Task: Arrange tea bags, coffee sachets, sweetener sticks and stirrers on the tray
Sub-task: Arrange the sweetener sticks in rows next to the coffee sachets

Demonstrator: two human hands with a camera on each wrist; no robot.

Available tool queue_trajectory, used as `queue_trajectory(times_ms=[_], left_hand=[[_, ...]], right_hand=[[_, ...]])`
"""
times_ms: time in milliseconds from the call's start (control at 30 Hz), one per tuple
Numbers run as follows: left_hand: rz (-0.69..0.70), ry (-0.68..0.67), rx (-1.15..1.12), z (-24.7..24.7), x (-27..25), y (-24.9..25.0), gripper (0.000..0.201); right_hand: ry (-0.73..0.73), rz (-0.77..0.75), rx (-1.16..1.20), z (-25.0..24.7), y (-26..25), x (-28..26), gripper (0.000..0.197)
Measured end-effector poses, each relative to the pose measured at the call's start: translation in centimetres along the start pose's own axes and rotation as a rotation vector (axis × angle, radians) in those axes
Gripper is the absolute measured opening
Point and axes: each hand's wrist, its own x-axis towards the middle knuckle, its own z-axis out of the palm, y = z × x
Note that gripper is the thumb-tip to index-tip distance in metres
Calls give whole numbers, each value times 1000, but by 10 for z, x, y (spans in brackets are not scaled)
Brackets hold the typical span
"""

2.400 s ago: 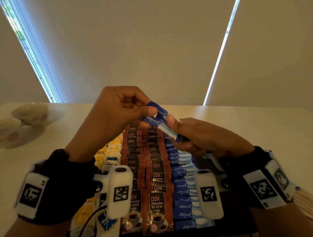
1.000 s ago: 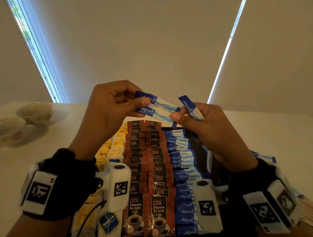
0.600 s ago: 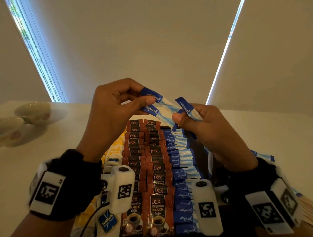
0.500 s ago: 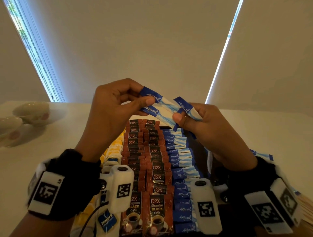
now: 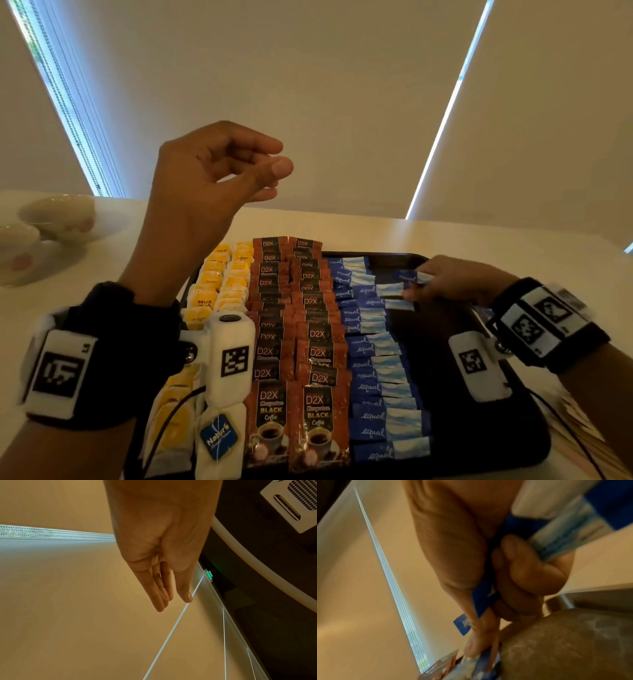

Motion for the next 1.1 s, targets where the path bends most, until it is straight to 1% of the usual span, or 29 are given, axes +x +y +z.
queue_trajectory(times_ms=[100, 167, 200, 300, 400, 533, 667, 767, 900, 1100], left_hand=[[11, -11, 9, 1, 0, 0, 19], [14, -15, 14, 0, 0, -1, 20], [15, -16, 15, 0, 0, -1, 20], [28, -23, 21, -2, 0, -1, 23], [26, -28, 16, -3, 1, 0, 25], [32, -29, 26, -3, 2, 0, 24], [29, -25, 32, -4, 2, -2, 25], [34, -24, 47, -4, 2, -1, 25], [31, -28, 44, -4, 2, -1, 25], [37, -29, 43, -4, 3, 0, 23]], right_hand=[[-46, 9, -17, 8, -2, 11, 27], [-46, -18, -31, 11, -5, 18, 20], [-42, -33, -35, 12, -6, 21, 20], [-19, -67, -27, 14, -12, 27, 24], [55, -91, -29, 17, -14, 30, 25], [132, -142, -36, 19, -14, 31, 16], [246, -164, -79, 15, -14, 31, 20], [323, -246, -122, 16, -21, 32, 16], [293, -318, -136, 28, -33, 41, 11], [273, -334, -272, 38, -48, 56, 24]])
